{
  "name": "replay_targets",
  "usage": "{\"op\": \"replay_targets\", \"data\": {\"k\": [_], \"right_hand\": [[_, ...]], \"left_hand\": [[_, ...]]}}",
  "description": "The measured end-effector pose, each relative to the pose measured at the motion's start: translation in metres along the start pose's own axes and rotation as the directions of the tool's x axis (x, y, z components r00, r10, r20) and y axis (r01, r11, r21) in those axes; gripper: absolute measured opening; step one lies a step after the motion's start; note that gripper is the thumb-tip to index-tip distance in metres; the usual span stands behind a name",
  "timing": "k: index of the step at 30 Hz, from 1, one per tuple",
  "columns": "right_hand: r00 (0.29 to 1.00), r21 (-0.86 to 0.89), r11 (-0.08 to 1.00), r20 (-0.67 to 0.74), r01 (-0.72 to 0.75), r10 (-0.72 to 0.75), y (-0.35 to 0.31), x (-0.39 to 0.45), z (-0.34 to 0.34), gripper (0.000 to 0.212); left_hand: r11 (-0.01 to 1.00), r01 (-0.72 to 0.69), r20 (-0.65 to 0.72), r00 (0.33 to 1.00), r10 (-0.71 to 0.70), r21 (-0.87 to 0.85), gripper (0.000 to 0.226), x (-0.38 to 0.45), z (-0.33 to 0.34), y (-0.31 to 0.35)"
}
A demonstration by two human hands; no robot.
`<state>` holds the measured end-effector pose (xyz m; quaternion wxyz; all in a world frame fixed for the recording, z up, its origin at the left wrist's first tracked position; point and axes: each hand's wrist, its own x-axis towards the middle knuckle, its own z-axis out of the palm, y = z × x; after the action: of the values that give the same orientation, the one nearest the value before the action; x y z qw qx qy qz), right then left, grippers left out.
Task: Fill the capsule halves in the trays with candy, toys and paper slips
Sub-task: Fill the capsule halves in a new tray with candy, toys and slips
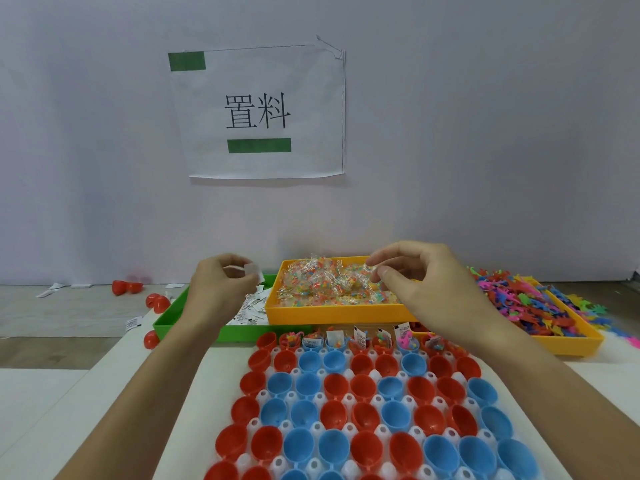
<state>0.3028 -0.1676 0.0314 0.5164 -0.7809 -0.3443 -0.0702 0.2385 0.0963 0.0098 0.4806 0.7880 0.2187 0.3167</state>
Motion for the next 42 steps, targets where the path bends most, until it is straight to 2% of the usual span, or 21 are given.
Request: {"op": "replay_targets", "data": {"k": [3,6,10,14,20,24,27,32,36,39,42], "right_hand": [[1.000,-0.007,1.000,0.024,-0.010,0.011,0.000,0.000,0.002,0.015],[0.996,0.008,1.000,0.086,-0.016,0.015,0.000,-0.001,0.003,0.010],[0.977,0.139,0.990,0.214,-0.009,-0.021,-0.007,-0.003,0.006,0.025],[0.991,0.225,0.973,0.109,0.050,-0.076,-0.013,-0.004,0.004,0.016],[1.000,0.244,0.969,0.013,0.023,-0.027,-0.011,-0.002,0.003,0.007],[0.999,0.159,0.987,-0.004,0.039,-0.039,-0.009,-0.003,0.004,0.008],[0.998,0.125,0.991,-0.018,0.054,-0.052,-0.008,-0.003,0.006,0.008],[0.996,0.174,0.983,-0.069,0.064,-0.053,-0.007,-0.001,0.006,0.008],[0.996,0.198,0.979,-0.075,0.052,-0.038,-0.005,0.000,0.004,0.010],[0.997,0.199,0.979,-0.076,0.046,-0.031,-0.004,0.001,0.001,0.011],[0.997,0.178,0.983,-0.071,0.045,-0.033,-0.002,0.002,0.002,0.012]], "left_hand": [[0.990,-0.010,0.142,0.989,0.031,-0.142,0.009,-0.010,-0.001,0.020],[0.959,-0.024,0.330,0.936,0.120,-0.282,0.011,-0.024,0.005,0.045],[0.930,-0.088,0.439,0.863,0.251,-0.358,0.012,-0.042,0.020,0.066],[0.905,-0.041,0.475,0.841,0.260,-0.423,0.015,-0.050,0.026,0.072],[0.967,-0.103,0.555,0.802,0.218,-0.231,0.005,-0.052,0.028,0.069],[0.977,-0.188,0.576,0.789,0.213,-0.103,0.009,-0.055,0.030,0.070],[0.977,-0.155,0.573,0.791,0.213,-0.149,0.011,-0.055,0.029,0.071],[0.960,-0.103,0.536,0.812,0.232,-0.260,0.012,-0.052,0.030,0.069],[0.967,-0.166,0.443,0.864,0.237,-0.193,0.008,-0.041,0.025,0.061],[0.955,-0.297,0.371,0.887,0.273,0.007,0.015,-0.028,0.012,0.050],[0.811,-0.467,0.440,0.847,0.297,0.353,0.011,-0.019,-0.003,0.039]]}}
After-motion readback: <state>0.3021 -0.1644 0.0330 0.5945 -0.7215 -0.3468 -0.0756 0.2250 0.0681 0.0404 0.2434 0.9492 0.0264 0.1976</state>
